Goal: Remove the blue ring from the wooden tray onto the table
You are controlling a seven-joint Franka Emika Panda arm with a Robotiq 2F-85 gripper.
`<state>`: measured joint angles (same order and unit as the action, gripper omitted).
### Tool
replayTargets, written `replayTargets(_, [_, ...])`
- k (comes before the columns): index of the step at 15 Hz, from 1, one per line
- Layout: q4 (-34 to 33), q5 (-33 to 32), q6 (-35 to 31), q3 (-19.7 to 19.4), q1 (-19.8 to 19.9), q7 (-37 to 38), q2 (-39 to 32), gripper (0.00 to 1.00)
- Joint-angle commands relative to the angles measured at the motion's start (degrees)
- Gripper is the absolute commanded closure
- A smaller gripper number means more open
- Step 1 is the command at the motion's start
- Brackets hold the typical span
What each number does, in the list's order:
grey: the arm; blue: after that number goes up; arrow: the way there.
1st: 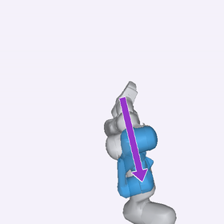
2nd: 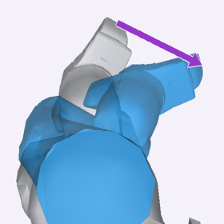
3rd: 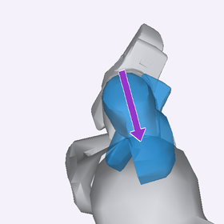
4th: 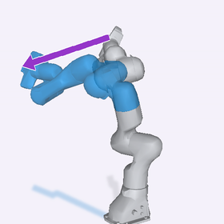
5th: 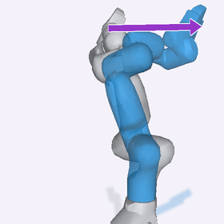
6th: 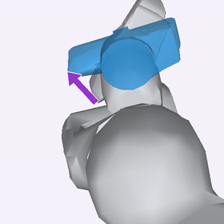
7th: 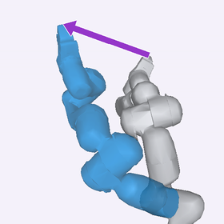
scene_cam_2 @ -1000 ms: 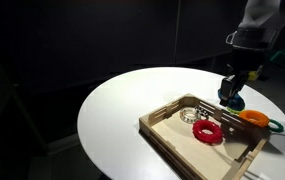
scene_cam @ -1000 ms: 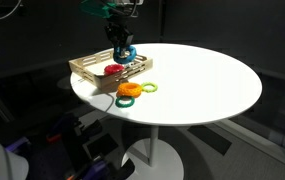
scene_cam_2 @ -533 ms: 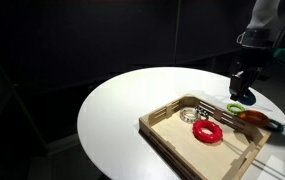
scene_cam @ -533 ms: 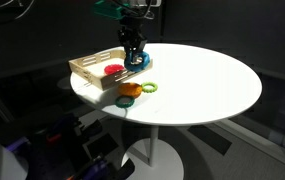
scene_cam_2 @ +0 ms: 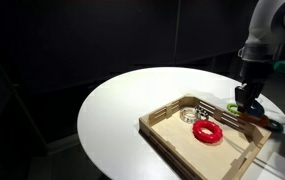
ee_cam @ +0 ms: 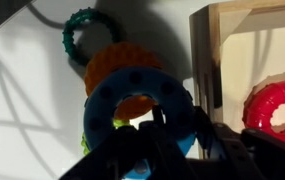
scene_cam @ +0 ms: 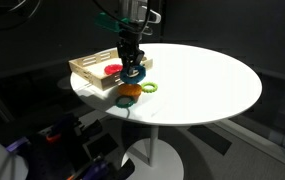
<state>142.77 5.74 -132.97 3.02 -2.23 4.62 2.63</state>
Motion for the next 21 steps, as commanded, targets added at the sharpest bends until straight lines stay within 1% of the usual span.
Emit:
replayTargets(1, [-0.5,-1.2,2.1,-0.3,0.1,1.4,-0.9,0.89])
replayTargets(5, [-0.7,-1.1,3.3,-0.5,0.2,1.2,-1.9,0.89])
replayTargets(6, [-0.7,-0.9,3.6,-0.6,0.2,1.0,-2.0,0.86])
replayTargets(7, [-0.8,-0.8,4.0,-0.6,0.1,0.8,-2.0,0.46])
replayTargets(9, [-0.8,-0.7,4.6,-0.6,0.1,0.5,-1.9,0.33])
replayTargets(13, [-0.9,-0.2,5.4,-0.6,0.1,-0.1,-1.1,0.01])
replayTargets(17, [-1.5,1.9,7.8,-0.6,0.0,-3.2,1.0,0.0])
replayTargets(21, [-2.1,2.7,10.7,-0.4,-0.5,-5.1,5.0,0.01])
